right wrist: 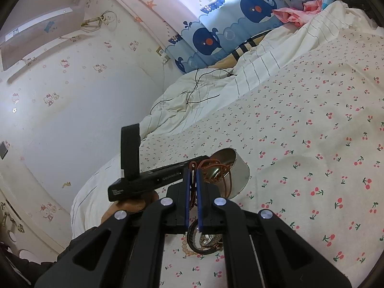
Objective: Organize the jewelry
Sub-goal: 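Lower the beads into the silver tin with the left tool while the right tool drops the cord in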
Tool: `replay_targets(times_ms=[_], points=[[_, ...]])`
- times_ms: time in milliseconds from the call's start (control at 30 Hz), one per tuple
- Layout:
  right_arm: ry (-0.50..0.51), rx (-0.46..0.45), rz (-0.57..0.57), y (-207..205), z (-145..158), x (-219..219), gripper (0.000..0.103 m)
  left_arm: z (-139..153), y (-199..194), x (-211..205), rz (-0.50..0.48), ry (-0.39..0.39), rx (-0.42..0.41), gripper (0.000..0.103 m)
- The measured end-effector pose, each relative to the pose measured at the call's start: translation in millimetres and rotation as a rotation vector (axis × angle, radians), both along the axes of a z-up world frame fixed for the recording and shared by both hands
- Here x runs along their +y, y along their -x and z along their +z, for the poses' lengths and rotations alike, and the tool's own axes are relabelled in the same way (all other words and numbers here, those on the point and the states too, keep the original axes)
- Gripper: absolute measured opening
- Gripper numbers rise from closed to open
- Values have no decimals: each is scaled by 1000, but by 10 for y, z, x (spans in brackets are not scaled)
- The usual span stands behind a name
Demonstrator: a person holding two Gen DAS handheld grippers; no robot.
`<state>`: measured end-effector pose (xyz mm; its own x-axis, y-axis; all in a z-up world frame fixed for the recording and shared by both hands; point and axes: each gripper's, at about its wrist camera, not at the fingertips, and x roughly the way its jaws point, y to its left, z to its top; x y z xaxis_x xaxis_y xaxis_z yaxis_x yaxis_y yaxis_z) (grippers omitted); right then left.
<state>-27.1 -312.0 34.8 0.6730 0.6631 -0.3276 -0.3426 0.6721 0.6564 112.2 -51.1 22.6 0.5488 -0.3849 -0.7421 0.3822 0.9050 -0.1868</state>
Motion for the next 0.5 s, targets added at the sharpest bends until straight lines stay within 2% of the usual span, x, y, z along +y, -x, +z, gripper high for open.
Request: replay_targets(times_ms=[133, 200, 233, 267, 500], points=[[5, 8, 8, -20, -7, 35, 7, 57, 26, 129, 28, 13, -11, 15], [-1, 16, 18, -60, -15, 56, 7, 110, 88, 218, 41, 29, -21, 26], [-12, 23, 27, -102, -22, 80, 7, 135, 149, 286, 57, 32, -32, 37], [-18, 29, 34, -144, -25, 107, 7, 152, 220, 347, 65, 42, -40, 43], [17, 49, 109, -576, -22, 585, 8, 39, 669, 652, 90, 41, -62, 48]])
